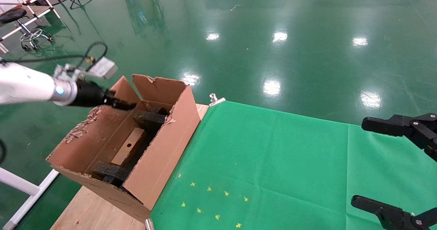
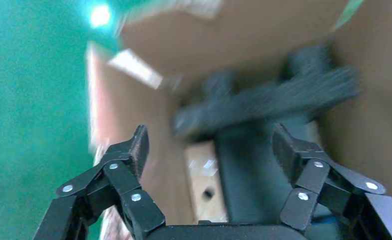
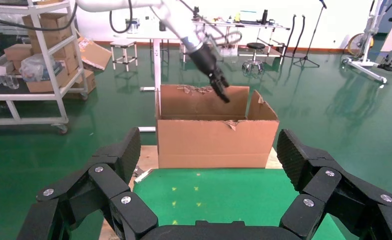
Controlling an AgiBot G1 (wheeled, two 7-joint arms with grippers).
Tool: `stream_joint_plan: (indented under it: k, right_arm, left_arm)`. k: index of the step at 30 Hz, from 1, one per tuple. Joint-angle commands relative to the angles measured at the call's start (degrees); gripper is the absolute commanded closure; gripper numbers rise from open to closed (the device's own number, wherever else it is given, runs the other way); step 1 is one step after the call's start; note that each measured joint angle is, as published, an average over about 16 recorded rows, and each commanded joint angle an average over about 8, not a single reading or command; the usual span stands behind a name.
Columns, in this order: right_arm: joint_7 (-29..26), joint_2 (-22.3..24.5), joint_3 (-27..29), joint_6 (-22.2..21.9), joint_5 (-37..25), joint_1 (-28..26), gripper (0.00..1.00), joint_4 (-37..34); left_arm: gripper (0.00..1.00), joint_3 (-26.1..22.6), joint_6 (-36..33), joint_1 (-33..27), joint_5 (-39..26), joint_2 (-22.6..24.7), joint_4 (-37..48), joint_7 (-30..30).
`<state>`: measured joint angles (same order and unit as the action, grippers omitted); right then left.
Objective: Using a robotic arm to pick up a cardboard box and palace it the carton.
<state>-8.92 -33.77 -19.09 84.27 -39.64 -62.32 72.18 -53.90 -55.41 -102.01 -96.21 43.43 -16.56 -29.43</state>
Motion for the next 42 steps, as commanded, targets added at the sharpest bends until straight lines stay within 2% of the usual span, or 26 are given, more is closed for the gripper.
stream_joint_plan:
  k: [1, 8, 19, 42]
  right_arm:
    - [0.0, 0.0, 0.0, 0.0, 0.0, 0.0, 0.00, 0.0]
    - [0.0, 0.0, 0.0, 0.0, 0.0, 0.0, 0.00, 0.0]
    - [0.0, 0.0, 0.0, 0.0, 0.0, 0.0, 0.00, 0.0]
    - [0.0, 0.0, 0.0, 0.0, 0.0, 0.0, 0.00, 0.0]
  left_arm:
    - [0.00, 1.1, -2.5, -0.3, 1.9, -2.0, -3.9, 1.7]
    - [0.00, 2.3, -6.7, 0.2, 4.5, -5.3, -11.7, 2.4]
    - [0.00, 2.7, -5.9, 1.2, 4.7, -4.3, -10.1, 2.6]
    - [0.00, 15.9, -15.1, 15.9, 23.3, -5.9, -27.8, 8.6]
